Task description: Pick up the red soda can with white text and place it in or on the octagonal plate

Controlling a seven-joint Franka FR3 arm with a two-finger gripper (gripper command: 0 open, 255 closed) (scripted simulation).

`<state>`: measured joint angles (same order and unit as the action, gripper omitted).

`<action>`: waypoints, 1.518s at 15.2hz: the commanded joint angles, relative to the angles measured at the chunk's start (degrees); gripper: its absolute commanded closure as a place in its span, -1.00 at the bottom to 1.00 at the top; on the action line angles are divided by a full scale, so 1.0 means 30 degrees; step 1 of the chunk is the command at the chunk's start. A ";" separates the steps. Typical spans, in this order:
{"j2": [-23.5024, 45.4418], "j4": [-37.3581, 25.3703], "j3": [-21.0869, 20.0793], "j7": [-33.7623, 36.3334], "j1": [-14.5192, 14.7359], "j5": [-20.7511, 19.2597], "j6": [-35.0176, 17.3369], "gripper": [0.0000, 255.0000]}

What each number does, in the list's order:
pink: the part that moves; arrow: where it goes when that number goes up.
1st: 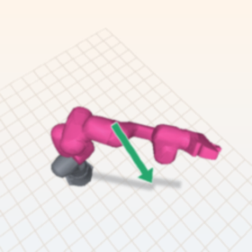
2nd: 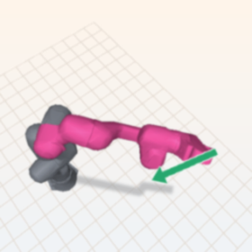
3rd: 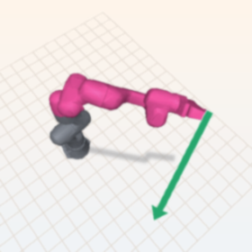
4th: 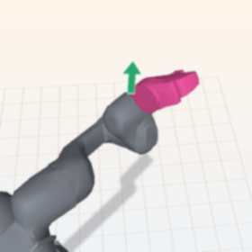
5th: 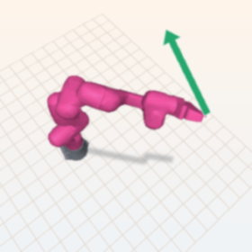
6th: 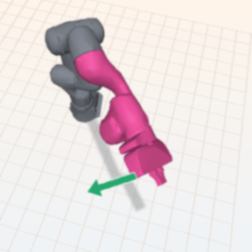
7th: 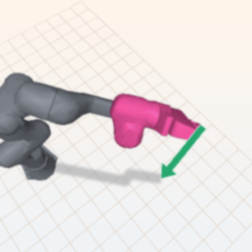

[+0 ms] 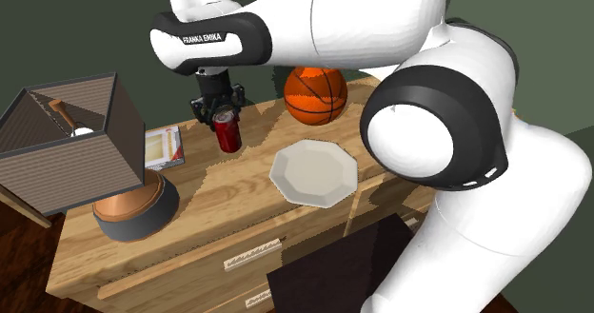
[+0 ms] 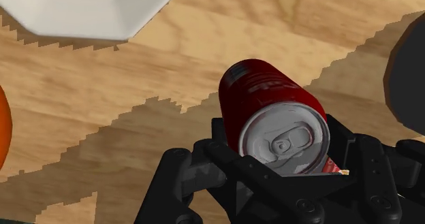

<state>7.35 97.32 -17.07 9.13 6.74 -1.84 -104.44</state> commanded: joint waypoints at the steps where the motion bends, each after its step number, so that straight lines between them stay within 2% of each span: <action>1: -0.1030 0.1085 0.0206 -0.0630 -0.0375 0.0327 -0.0111 1.00; 10: -0.6444 0.6448 0.2016 -0.4315 -0.1877 0.1533 -0.0162 1.00; 19: -1.0913 0.9962 0.4645 -0.8124 -0.3149 0.1206 0.0877 1.00; 23: -1.0885 1.0965 0.4632 -0.8131 -0.3135 0.1218 -0.0155 1.00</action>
<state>-25.37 129.51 -3.25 -15.12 -2.62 1.84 -104.11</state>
